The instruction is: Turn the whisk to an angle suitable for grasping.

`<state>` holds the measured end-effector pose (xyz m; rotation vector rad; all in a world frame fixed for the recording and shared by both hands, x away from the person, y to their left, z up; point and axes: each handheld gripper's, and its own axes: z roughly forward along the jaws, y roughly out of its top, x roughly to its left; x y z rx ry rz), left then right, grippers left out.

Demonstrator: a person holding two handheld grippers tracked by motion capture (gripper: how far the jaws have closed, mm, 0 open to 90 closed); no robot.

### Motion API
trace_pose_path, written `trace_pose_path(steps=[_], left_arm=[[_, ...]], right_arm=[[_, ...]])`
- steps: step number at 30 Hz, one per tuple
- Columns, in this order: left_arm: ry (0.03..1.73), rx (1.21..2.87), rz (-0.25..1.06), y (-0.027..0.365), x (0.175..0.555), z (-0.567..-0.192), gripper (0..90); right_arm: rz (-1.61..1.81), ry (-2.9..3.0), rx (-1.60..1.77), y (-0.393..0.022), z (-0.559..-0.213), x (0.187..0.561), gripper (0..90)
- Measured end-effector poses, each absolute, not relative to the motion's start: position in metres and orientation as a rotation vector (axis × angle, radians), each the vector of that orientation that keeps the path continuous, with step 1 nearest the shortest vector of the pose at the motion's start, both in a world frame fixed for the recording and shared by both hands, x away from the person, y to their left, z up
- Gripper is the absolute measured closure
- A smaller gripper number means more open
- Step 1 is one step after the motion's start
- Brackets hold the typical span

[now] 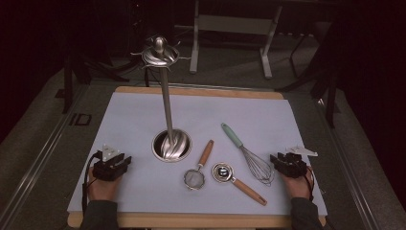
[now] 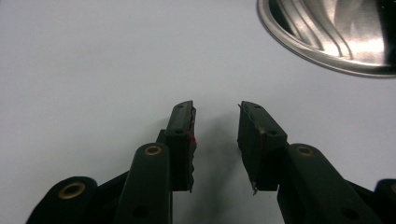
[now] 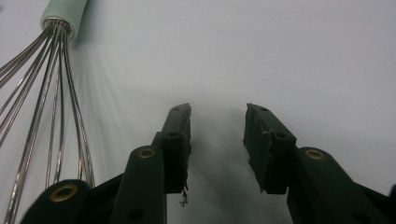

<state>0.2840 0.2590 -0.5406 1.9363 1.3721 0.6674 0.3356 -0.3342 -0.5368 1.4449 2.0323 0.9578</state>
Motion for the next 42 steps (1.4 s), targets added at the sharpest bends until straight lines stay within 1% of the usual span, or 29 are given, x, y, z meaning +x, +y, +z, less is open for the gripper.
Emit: trace_pose_path(steps=[2,5,7,10,13,16,25,28,34,39,42], left_arm=[[1.369,1.935,0.658,0.260,0.284,-0.541,64.1],[1.352,1.950,0.647,0.260,0.284,-0.541,64.4],[1.344,1.953,0.656,0.258,0.284,-0.541,64.4],[1.328,1.955,0.668,0.257,0.282,-0.541,64.5],[1.324,1.955,0.669,0.257,0.282,-0.541,64.9],[1.326,1.956,0.673,0.257,0.282,-0.542,65.0],[1.327,1.960,0.683,0.256,0.282,-0.542,64.3],[1.330,1.955,0.675,0.256,0.282,-0.542,63.7],[1.329,1.953,0.672,0.257,0.282,-0.542,63.8],[1.328,1.951,0.671,0.257,0.282,-0.542,63.8],[1.331,1.949,0.669,0.258,0.282,-0.542,63.9]], right_arm=[[0.960,2.034,1.443,-0.334,-0.537,0.336,60.8],[0.969,2.034,1.451,-0.335,-0.536,0.336,60.6],[0.967,2.031,1.458,-0.335,-0.536,0.336,58.6],[0.964,2.028,1.461,-0.335,-0.536,0.336,58.7],[0.992,2.043,1.477,-0.336,-0.534,0.336,61.2],[1.003,2.074,1.471,-0.334,-0.528,0.337,65.8],[0.999,2.169,1.427,-0.323,-0.510,0.346,67.2],[1.023,2.209,1.428,-0.319,-0.504,0.351,71.3],[0.993,2.262,1.383,-0.306,-0.496,0.360,76.3],[0.974,2.298,1.349,-0.296,-0.491,0.367,76.1],[0.987,2.310,1.334,-0.287,-0.483,0.375,73.5]])
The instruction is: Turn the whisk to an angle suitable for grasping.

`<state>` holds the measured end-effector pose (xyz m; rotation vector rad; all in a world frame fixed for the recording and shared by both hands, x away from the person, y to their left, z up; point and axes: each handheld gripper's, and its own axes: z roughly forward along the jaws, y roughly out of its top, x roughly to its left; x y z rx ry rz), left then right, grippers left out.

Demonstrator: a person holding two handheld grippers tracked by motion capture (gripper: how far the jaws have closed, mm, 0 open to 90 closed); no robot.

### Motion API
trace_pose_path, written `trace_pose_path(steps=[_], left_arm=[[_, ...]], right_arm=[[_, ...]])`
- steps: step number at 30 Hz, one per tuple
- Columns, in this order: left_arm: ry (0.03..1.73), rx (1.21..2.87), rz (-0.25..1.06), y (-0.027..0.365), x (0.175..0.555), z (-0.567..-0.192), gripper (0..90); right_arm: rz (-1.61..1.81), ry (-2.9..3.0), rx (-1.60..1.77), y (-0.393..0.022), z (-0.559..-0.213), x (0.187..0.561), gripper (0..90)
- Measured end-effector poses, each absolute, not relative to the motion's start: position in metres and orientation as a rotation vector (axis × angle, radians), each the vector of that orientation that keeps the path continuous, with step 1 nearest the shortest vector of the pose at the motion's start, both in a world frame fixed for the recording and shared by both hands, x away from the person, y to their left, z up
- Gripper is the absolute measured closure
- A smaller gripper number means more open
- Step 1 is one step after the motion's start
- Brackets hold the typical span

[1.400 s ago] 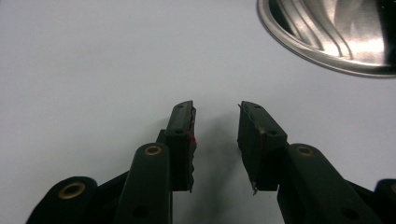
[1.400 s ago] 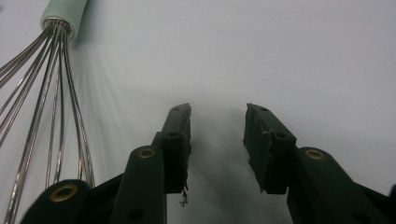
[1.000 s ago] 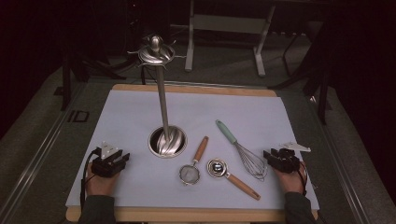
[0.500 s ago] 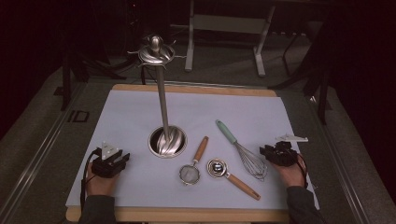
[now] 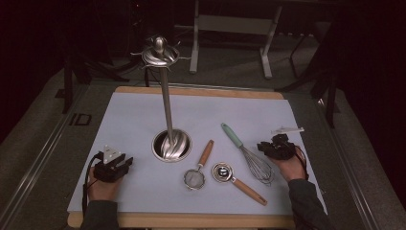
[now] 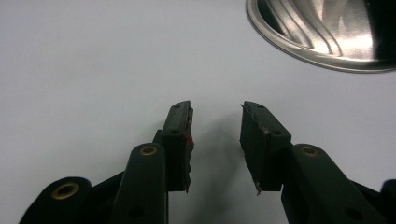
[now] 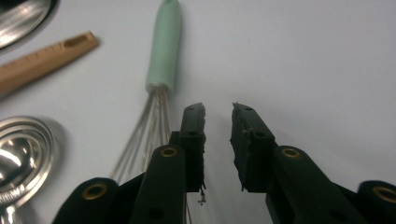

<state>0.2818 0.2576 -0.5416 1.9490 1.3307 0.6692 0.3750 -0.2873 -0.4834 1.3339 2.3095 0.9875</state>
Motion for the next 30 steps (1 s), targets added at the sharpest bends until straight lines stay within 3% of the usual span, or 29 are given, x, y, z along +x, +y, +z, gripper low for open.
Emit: trace_pose_path(steps=[30], left_arm=[[1.336,1.958,0.683,0.256,0.282,-0.542,63.6]], right_arm=[[0.909,2.523,1.344,-0.233,-0.489,0.417,65.7]])
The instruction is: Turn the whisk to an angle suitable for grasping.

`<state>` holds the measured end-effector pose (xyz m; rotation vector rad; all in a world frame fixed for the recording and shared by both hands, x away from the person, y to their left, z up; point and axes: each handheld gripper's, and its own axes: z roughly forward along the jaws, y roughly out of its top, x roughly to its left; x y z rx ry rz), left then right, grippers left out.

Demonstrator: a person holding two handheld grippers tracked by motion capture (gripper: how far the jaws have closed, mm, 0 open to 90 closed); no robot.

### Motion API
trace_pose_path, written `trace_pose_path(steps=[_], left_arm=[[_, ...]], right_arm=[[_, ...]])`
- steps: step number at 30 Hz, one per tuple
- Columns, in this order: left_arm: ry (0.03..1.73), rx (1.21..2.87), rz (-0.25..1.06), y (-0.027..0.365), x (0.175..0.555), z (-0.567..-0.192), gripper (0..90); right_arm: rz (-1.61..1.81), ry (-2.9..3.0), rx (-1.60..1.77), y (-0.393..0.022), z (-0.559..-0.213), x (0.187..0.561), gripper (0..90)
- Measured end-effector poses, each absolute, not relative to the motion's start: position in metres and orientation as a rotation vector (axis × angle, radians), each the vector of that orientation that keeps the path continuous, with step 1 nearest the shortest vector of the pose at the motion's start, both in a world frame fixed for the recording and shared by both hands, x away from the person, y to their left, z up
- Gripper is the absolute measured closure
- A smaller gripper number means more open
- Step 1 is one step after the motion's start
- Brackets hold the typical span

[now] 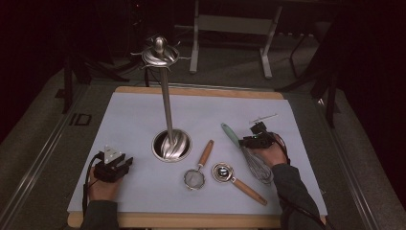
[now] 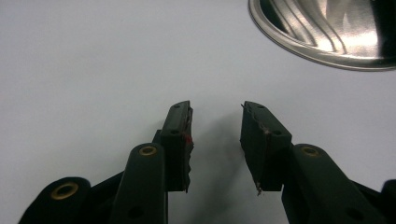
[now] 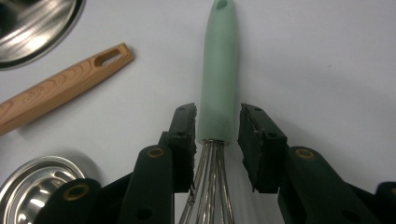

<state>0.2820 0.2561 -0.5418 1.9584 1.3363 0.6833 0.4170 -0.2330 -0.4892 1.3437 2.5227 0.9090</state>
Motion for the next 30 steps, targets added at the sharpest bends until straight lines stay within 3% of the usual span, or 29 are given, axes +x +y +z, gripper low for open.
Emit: trace_pose_path(steps=[30], left_arm=[[1.336,1.948,0.683,0.257,0.282,-0.542,63.3]], right_arm=[[0.657,2.637,1.394,-0.202,-0.502,0.436,69.0]])
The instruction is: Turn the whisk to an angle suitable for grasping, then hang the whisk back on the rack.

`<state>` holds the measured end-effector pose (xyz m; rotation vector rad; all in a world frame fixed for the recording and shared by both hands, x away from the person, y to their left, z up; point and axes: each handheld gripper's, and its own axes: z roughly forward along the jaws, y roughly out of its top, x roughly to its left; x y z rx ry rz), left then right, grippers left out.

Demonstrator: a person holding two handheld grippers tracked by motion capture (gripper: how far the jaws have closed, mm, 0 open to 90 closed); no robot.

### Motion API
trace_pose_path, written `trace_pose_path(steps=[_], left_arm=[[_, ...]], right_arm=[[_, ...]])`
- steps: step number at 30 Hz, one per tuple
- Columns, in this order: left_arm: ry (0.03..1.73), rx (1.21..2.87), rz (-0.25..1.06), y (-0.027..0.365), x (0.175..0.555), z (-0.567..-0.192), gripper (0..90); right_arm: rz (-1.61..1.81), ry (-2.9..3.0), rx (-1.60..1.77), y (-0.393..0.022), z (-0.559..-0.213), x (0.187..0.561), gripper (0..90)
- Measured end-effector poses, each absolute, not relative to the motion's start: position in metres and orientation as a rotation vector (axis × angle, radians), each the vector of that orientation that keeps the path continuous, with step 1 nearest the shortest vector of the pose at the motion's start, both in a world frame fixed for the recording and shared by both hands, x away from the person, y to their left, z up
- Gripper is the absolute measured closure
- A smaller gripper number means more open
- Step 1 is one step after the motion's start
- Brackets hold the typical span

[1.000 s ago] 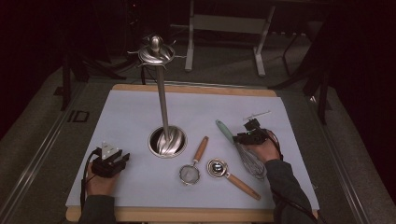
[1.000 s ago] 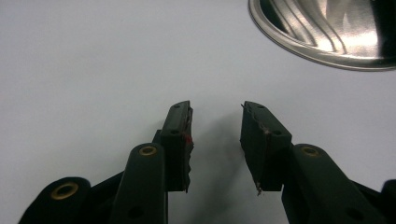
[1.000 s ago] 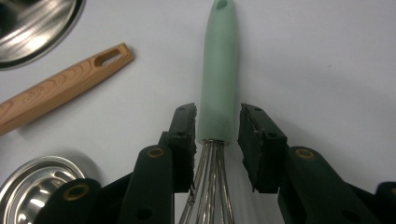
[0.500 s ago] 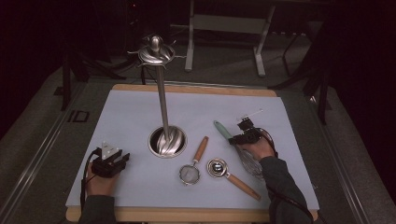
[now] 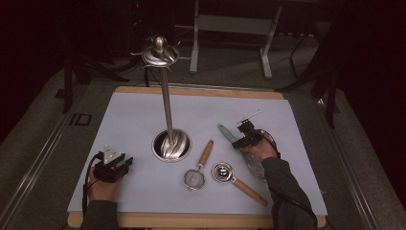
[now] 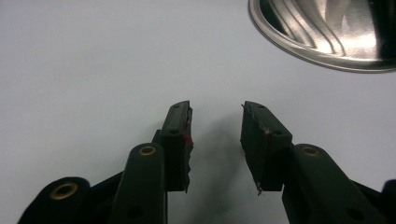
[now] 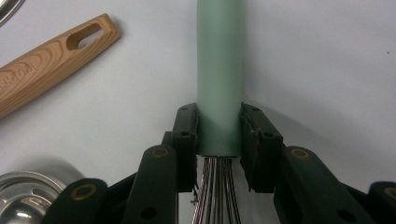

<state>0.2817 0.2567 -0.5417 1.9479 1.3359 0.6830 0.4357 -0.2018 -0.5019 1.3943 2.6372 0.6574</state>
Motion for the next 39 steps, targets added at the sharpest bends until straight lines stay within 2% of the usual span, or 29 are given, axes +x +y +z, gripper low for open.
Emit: trace_pose_path(steps=[39], left_arm=[[1.342,1.944,0.688,0.257,0.281,-0.541,63.3]], right_arm=[[0.909,2.525,1.195,-0.194,-0.468,0.412,69.1]])
